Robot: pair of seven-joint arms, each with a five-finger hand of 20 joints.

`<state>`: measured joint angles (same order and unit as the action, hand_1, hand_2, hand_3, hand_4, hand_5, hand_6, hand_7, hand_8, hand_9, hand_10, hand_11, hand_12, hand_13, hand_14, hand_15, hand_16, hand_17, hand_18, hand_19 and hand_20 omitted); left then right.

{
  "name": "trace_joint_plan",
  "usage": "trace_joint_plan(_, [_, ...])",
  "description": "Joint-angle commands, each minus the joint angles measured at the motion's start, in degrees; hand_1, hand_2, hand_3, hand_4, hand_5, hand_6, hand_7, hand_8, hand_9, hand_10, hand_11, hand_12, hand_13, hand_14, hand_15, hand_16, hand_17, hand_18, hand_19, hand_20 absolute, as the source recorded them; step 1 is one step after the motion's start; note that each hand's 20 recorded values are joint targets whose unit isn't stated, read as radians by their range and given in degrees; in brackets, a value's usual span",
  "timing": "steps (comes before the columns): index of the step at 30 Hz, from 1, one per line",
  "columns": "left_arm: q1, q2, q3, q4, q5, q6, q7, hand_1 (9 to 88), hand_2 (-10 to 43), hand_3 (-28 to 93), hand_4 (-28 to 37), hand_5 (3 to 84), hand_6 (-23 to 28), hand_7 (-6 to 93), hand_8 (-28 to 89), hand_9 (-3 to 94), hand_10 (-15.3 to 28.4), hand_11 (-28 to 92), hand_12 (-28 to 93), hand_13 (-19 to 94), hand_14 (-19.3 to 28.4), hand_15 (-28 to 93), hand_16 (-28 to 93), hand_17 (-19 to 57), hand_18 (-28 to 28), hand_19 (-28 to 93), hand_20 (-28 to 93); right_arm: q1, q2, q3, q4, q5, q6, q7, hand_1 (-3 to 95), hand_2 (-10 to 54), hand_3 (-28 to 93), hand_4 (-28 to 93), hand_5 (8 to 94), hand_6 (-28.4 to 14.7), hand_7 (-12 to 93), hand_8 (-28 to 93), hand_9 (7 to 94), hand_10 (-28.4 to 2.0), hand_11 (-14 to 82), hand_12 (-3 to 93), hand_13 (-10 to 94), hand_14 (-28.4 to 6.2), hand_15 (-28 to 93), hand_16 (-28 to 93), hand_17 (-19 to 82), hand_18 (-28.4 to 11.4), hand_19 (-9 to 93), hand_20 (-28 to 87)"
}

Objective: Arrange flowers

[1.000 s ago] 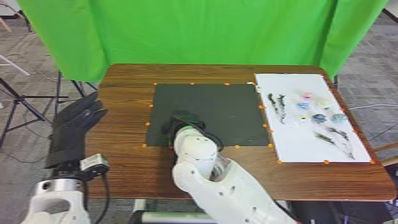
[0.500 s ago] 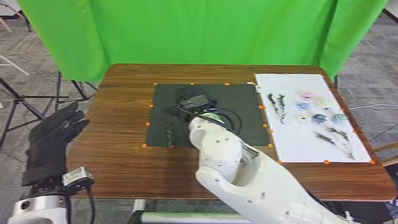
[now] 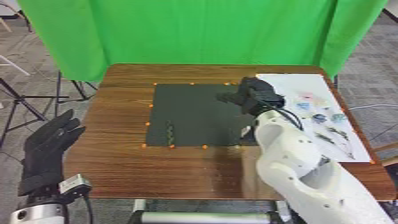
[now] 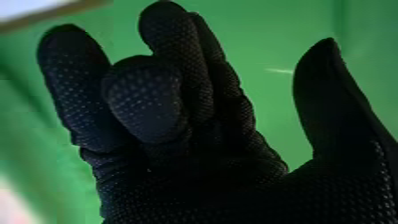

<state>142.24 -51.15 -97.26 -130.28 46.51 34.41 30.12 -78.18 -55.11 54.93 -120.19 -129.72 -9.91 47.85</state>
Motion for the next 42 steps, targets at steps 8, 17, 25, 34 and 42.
trace_joint_plan(8, [-0.1,1.17,1.4,-0.79,-0.34,1.29,0.15,24.0,6.0,83,-22.5,39.6,10.2,15.8,-11,33.8,19.5,35,6,22,26.4,62,-17,-9.3,21.1,59,2,-11.88,12.6,18.43,3.85,4.63,-1.73,5.36,22.6,9.6,71,-18,62.5,-14.7,20,-6,64.9,-23.5,45.7,23.3,74,-10.4,76,22,59,-16.0,93,0])
trace_joint_plan(17, [0.23,1.3,1.62,-0.99,-1.07,1.97,0.67,24.2,6.0,83,-22.1,39.6,10.2,15.8,-11,33.8,19.5,35,6,22,26.4,62,-17,-9.3,21.0,59,2,-16.71,13.23,23.64,4.32,5.21,-11.49,8.03,24.9,7.2,71,-18,61.3,-15.1,19,-6,63.1,-24.5,45.8,23.2,73,-11.1,77,21,58,-16.5,93,1])
trace_joint_plan(25, [0.2,1.05,1.51,-1.05,-0.85,1.76,0.5,24.4,6.0,83,-21.8,39.7,10.2,15.8,-11,33.8,19.5,35,6,22,26.5,62,-17,-9.3,21.1,59,2,-19.74,14.51,26.35,5.07,5.0,-12.16,9.83,26.9,5.7,72,-18,63.6,-15.6,17,-5,64.1,-24.0,47.8,23.3,73,-11.0,78,21,58,-17.3,93,5])
trace_joint_plan(34, [0.17,0.46,1.27,-1.13,-0.19,1.35,-0.16,24.6,6.0,83,-21.6,39.7,10.2,15.8,-11,33.8,19.5,35,6,22,26.4,62,-17,-9.3,21.0,59,2,-22.02,15.21,28.52,4.77,4.1,-12.88,10.56,28.3,4.6,72,-19,62.7,-16.1,16,-5,64.0,-24.9,44.3,22.1,72,-11.8,78,20,57,-17.7,93,5])
trace_joint_plan(42, [-0.04,0.07,1.19,-1.14,0.12,0.96,-0.58,24.7,5.9,83,-21.1,39.8,10.3,15.8,-11,34.0,19.6,36,6,23,26.4,63,-17,-9.2,21.0,59,2,-23.74,13.7,30.31,4.2,6.78,-15.52,13.18,30.1,2.8,71,-19,62.8,-17.0,11,-5,67.2,-24.9,33.8,19.0,73,-11.9,77,19,58,-17.3,93,1])
